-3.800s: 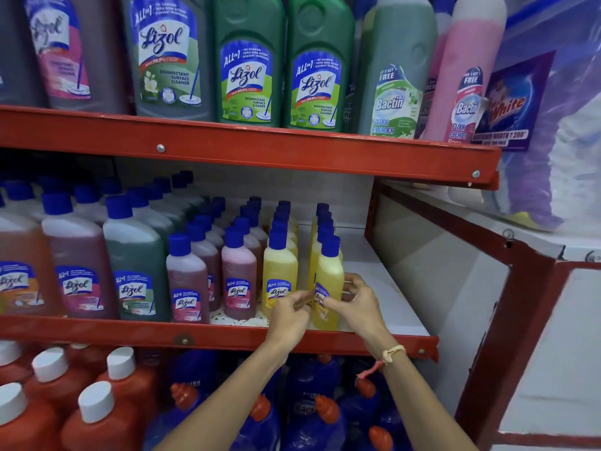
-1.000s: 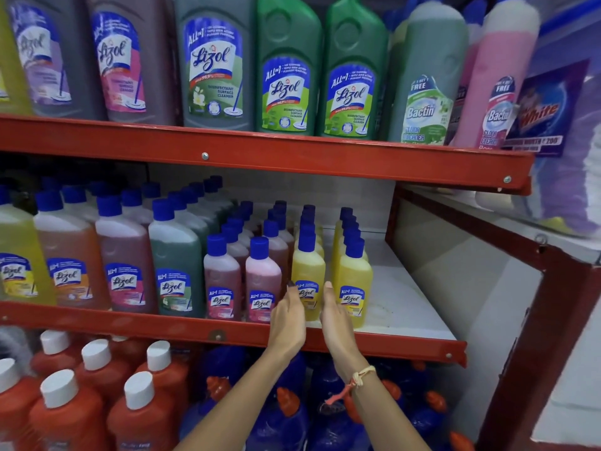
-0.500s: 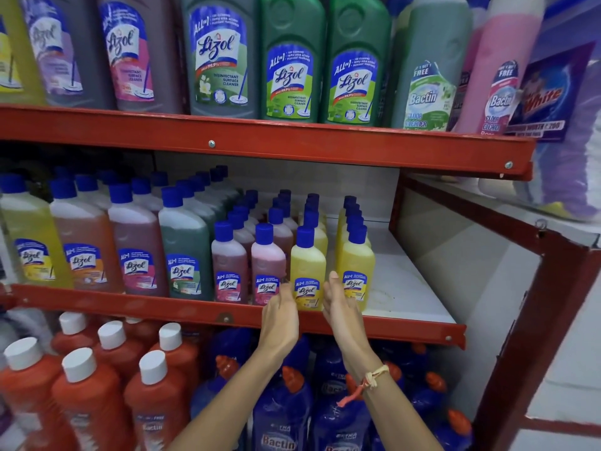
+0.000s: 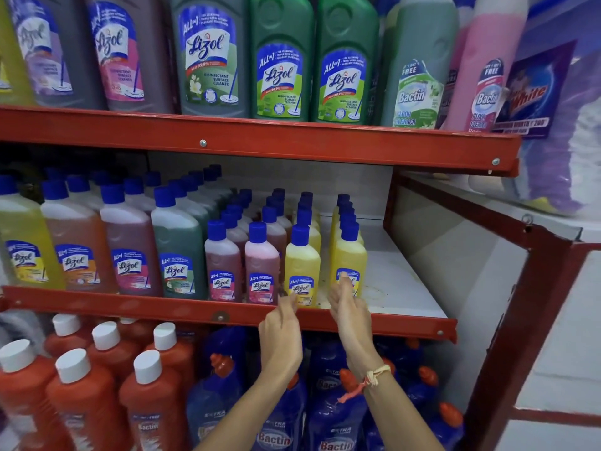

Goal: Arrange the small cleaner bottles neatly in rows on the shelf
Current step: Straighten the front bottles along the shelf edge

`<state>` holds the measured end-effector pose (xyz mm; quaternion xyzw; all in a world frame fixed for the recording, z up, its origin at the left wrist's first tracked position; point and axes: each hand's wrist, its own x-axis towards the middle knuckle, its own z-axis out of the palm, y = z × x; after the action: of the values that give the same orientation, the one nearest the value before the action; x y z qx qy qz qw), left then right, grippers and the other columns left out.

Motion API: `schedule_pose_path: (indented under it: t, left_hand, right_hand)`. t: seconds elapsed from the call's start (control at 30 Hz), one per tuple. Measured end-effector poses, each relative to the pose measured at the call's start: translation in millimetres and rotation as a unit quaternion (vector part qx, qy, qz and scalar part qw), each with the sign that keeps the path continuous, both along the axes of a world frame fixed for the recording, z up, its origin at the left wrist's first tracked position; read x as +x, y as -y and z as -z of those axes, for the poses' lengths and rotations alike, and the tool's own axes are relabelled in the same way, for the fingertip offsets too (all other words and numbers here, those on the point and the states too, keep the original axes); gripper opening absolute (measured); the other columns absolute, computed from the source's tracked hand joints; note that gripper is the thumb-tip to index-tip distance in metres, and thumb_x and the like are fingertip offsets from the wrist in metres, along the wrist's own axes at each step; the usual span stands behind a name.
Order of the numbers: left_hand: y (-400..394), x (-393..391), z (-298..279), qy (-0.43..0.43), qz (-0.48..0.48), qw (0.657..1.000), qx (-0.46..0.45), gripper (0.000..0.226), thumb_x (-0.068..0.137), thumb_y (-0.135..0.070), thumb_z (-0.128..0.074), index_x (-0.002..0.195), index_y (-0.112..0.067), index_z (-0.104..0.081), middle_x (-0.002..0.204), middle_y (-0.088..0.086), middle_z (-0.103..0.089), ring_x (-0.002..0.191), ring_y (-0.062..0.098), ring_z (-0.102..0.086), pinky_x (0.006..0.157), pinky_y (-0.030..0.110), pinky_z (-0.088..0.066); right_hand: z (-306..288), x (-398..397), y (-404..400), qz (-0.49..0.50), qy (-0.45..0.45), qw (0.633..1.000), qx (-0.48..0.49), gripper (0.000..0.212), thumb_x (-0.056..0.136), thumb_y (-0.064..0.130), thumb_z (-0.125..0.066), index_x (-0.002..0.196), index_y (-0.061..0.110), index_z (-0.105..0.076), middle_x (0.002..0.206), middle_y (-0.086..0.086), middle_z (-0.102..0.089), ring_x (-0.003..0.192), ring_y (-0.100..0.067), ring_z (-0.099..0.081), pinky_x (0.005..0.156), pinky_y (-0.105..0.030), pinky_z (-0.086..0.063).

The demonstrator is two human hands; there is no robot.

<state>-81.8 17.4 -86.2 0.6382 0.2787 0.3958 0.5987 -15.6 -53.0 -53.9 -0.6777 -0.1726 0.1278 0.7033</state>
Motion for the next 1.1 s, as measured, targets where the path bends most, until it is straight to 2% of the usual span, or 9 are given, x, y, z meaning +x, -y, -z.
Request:
schedule_pose_path:
  t: [0.1,0.2,0.33,0.43,0.53,0.63,0.8,1.0,1.1]
  left_hand:
    - [12.8,14.6,-10.0,0.007,0.052,0.999,0.002,0.054,0.082,-0.057,-0.027,0.108,-0.03,-0.066,0.12,-0.002,-0.069,0.117,0.014,-0.058,0.111,0.041,-0.039]
    - [19.3,34.9,-22.1,-0.016,0.091,0.996,-0.011,0.043,0.082,-0.062,-0.027,0.078,-0.038,-0.063,0.089,-0.013,-0.066,0.096,0.011,-0.059,0.103,0.037,-0.041]
    - [26.2,58.7,-33.3,-0.044,0.062,0.997,0.008,0.06,0.096,-0.045,-0.02,0.086,-0.008,-0.067,0.088,0.01,-0.072,0.086,0.021,-0.063,0.086,0.039,-0.045]
    - [25.0,73.1,-35.4,-0.051,0.051,0.997,-0.008,0.056,0.097,-0.04,-0.019,0.086,-0.009,-0.065,0.083,0.006,-0.067,0.081,0.021,-0.06,0.079,0.036,-0.044]
    - [19.0,79.0,-30.0,-0.055,0.049,0.997,-0.012,0.054,0.095,-0.04,-0.02,0.089,-0.014,-0.067,0.092,0.005,-0.069,0.091,0.023,-0.061,0.089,0.039,-0.045]
    - [15.4,76.9,-25.8,-0.053,0.073,0.996,-0.01,0.046,0.092,-0.042,-0.02,0.077,-0.032,-0.062,0.091,-0.005,-0.067,0.094,0.018,-0.061,0.094,0.039,-0.045]
    - [17.3,67.2,-22.2,-0.054,0.079,0.995,-0.012,0.038,0.086,-0.046,-0.021,0.066,-0.038,-0.052,0.078,-0.015,-0.058,0.09,0.013,-0.055,0.092,0.036,-0.041]
    - [20.2,55.7,-23.5,-0.07,0.082,0.994,0.0,0.042,0.081,-0.049,-0.02,0.07,-0.038,-0.059,0.098,-0.007,-0.066,0.106,0.019,-0.06,0.102,0.042,-0.043]
    - [22.1,52.3,-22.2,-0.071,0.089,0.993,0.009,0.043,0.088,-0.044,-0.02,0.069,-0.038,-0.058,0.093,-0.011,-0.063,0.104,0.016,-0.057,0.099,0.038,-0.042]
  right_hand:
    - [0.7,14.9,13.6,0.064,0.001,0.998,0.004,0.054,0.092,0.05,-0.038,0.081,0.005,-0.066,0.088,-0.003,-0.072,0.094,-0.026,-0.067,0.093,-0.047,-0.05]
    - [-4.3,28.7,26.5,0.084,0.024,0.996,0.002,0.048,0.096,0.038,-0.036,0.055,0.023,-0.057,0.058,0.009,-0.06,0.065,-0.016,-0.055,0.066,-0.035,-0.045]
    - [-8.3,43.7,32.2,0.055,0.026,0.998,-0.006,0.055,0.095,0.03,-0.034,0.041,0.026,-0.042,0.032,0.011,-0.042,0.047,-0.01,-0.034,0.051,-0.03,-0.028]
    - [0.5,57.9,29.6,0.033,0.022,0.999,-0.01,0.063,0.096,0.036,-0.034,0.037,0.025,-0.055,0.039,0.012,-0.052,0.055,-0.011,-0.047,0.059,-0.03,-0.037]
    - [10.2,67.8,26.4,0.013,0.009,1.0,0.012,0.059,0.098,0.041,-0.034,0.052,0.026,-0.067,0.057,0.015,-0.067,0.072,-0.006,-0.062,0.077,-0.029,-0.047]
    - [10.8,69.4,28.6,-0.004,0.0,1.0,0.017,0.062,0.097,0.044,-0.035,0.05,0.026,-0.07,0.06,0.016,-0.067,0.075,-0.005,-0.063,0.09,-0.034,-0.048]
    - [8.6,64.3,33.6,-0.011,-0.012,1.0,0.019,0.058,0.091,0.055,-0.037,0.051,0.032,-0.073,0.055,0.013,-0.068,0.078,-0.012,-0.064,0.097,-0.044,-0.049]
    - [4.4,53.4,39.8,-0.012,-0.004,1.0,0.007,0.055,0.084,0.062,-0.037,0.055,0.034,-0.074,0.061,0.01,-0.07,0.085,-0.016,-0.068,0.099,-0.047,-0.05]
    - [5.4,50.1,40.2,-0.01,0.009,1.0,0.006,0.054,0.085,0.063,-0.038,0.055,0.035,-0.074,0.065,0.009,-0.07,0.084,-0.015,-0.068,0.099,-0.047,-0.05]
